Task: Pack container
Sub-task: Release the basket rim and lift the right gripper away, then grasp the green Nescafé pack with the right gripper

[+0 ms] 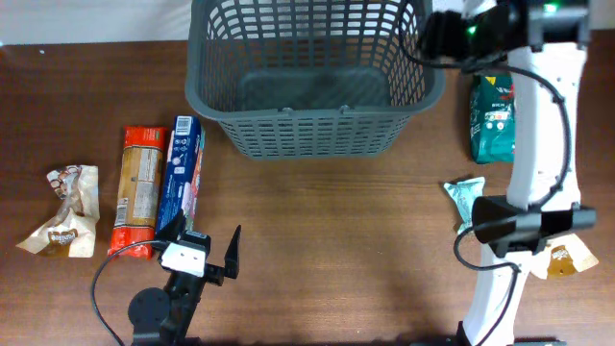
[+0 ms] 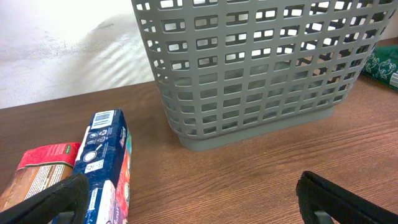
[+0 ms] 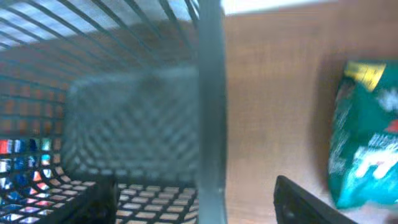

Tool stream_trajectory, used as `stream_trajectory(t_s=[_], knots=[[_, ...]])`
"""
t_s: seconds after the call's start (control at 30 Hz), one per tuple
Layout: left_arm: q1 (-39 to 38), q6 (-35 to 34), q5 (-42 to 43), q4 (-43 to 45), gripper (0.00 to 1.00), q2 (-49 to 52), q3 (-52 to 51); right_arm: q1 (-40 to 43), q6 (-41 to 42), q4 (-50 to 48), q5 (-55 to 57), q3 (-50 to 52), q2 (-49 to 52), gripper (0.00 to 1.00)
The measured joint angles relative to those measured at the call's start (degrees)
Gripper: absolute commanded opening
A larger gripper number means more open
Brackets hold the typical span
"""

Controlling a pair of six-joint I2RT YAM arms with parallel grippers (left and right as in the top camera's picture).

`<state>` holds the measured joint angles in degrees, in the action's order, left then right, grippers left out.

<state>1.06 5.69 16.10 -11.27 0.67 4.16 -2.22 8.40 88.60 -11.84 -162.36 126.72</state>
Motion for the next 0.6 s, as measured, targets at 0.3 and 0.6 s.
stream_trajectory(t_s=[0.3,0.6], knots=[[0.0,0.0,0.0,0.0,0.99,0.02,0.0,5.9,-6.97,1.86,7.06,-10.4,-8.72,0.96],[0.0,0.0,0.0,0.0,0.99,0.0,0.0,28.41,-8.04,-5.44,2.58,7.43,-7.91,0.96]])
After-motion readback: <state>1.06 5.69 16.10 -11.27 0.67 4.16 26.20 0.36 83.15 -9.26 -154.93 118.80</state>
